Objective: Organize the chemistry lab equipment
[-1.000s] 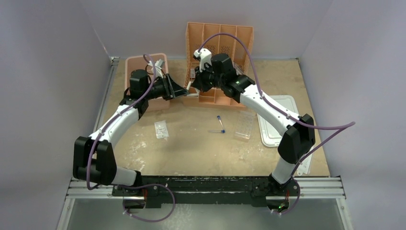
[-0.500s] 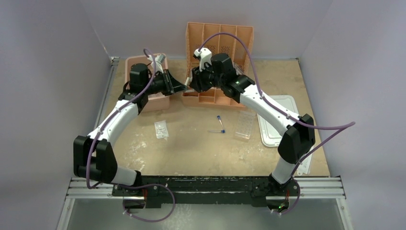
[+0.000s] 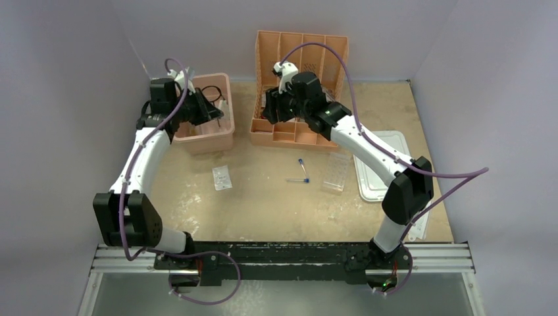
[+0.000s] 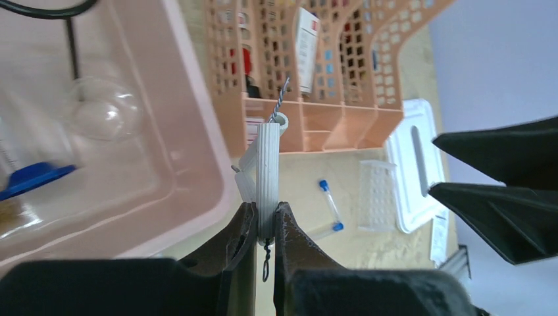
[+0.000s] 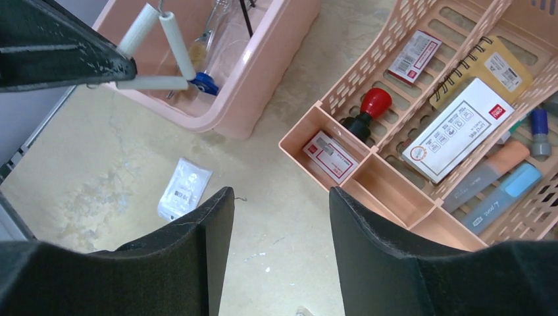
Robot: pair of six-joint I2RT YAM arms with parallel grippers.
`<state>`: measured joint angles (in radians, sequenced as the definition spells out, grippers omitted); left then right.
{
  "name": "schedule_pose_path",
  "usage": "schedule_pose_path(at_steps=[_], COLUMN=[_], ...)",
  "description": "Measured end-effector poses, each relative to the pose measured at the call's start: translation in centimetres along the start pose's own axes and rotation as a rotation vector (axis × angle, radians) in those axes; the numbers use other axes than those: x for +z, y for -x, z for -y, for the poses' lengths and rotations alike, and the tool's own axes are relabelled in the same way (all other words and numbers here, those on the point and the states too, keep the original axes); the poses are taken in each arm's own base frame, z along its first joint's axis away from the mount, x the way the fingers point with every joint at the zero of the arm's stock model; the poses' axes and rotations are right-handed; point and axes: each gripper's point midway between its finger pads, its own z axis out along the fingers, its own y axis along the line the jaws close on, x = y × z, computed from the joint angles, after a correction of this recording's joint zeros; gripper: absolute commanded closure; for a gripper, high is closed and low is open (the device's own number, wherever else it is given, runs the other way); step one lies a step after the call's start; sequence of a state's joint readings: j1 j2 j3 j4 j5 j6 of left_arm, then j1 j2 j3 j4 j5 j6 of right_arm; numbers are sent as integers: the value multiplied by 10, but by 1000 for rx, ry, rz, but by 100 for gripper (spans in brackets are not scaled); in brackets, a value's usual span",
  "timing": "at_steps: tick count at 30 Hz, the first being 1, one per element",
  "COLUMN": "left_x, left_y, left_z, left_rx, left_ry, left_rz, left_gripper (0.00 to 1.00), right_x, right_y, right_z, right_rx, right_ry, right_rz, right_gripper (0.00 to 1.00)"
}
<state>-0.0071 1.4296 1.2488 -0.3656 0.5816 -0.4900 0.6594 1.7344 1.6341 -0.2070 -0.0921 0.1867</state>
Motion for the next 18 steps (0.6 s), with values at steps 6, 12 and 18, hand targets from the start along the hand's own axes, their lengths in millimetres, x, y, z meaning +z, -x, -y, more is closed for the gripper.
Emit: schedule_pose_path(at_steps=[6, 12, 18], left_x=[-2, -7, 6], left_y=[7, 7, 3], left_z=[-37, -88, -113], left_rx=[6, -12, -36], left_ry=[186, 403, 470], left_rz=[-20, -51, -97], left_gripper=[100, 100, 100], right_x=[1, 2, 2], right_y=[-1, -5, -11], right_z=[8, 17, 29], right_rx=[16, 22, 29], right_ry=[-35, -69, -101], right_rz=[3, -2, -14], right_gripper=[42, 41, 41])
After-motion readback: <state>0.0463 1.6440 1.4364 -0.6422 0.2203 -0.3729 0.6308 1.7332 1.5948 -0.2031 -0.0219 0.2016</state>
